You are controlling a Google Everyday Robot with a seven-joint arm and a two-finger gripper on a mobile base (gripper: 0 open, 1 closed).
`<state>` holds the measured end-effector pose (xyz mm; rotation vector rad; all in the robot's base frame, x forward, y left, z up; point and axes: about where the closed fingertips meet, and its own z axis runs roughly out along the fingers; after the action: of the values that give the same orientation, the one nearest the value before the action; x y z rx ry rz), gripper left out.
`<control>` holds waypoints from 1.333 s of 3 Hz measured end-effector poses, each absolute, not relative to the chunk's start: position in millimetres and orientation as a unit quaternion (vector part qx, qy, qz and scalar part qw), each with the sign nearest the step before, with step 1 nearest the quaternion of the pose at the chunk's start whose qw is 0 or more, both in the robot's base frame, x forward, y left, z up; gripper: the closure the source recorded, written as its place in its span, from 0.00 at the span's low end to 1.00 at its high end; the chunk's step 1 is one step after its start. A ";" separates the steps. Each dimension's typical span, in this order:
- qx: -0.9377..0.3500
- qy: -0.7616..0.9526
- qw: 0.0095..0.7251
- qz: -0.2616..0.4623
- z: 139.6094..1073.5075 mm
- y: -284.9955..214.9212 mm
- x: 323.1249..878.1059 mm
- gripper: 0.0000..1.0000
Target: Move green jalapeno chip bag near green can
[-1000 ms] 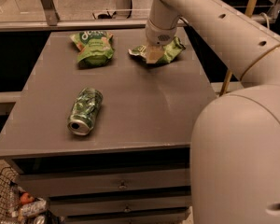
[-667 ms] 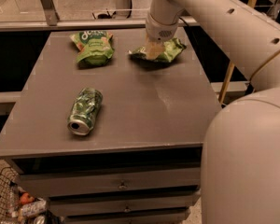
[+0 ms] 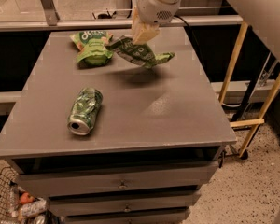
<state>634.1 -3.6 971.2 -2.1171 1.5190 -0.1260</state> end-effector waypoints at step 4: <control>-0.820 0.495 0.286 -0.036 1004.8 38.8 573.2 1.00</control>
Offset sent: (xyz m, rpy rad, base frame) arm -0.0276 0.0329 0.0229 0.0484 -0.0264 0.1445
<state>573.2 38.8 1004.8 -2.1925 1.3227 -0.0965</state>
